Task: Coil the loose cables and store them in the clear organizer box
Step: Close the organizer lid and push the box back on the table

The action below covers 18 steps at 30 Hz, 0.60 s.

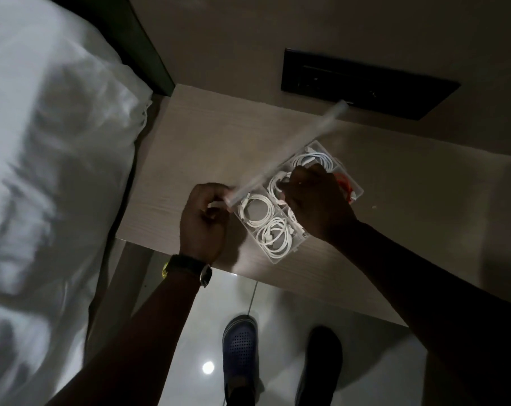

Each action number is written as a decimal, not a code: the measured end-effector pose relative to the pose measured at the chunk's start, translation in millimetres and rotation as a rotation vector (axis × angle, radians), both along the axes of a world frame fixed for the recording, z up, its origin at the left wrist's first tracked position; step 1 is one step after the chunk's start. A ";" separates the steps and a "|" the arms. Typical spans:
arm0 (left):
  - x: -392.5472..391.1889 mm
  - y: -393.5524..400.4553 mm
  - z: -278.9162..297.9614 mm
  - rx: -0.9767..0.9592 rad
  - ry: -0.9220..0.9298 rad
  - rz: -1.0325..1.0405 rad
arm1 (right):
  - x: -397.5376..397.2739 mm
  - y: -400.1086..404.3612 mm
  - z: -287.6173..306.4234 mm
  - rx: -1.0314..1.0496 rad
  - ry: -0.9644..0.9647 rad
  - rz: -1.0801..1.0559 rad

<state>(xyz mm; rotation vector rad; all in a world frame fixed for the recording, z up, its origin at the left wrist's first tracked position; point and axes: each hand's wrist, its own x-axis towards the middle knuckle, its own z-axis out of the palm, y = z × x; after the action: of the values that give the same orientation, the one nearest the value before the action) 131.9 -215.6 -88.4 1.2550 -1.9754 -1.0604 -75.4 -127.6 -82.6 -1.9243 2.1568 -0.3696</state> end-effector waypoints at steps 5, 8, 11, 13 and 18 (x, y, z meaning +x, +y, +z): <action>4.5 30.4 4.1 -0.023 -0.077 -0.204 | -18.2 47.9 -1.8 -0.132 -0.334 -0.443; 2.5 39.4 7.5 0.017 -0.110 -0.208 | -30.5 64.5 -3.7 -0.121 -0.574 -0.698; -1.0 45.2 8.3 -0.001 -0.139 -0.218 | -46.6 53.4 6.8 -0.306 -0.865 -0.974; -4.3 49.7 6.5 -0.030 -0.166 -0.214 | -58.1 43.6 13.8 -0.399 -0.975 -1.108; -10.3 62.4 0.0 -0.054 -0.223 -0.184 | -71.9 39.7 4.0 -0.015 -0.908 -1.066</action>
<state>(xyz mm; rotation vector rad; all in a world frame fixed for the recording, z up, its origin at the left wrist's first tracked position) 121.7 -153.2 -88.4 1.2267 -2.3099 -0.9798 -147.3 -87.9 -78.6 -0.2334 2.1883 -1.1292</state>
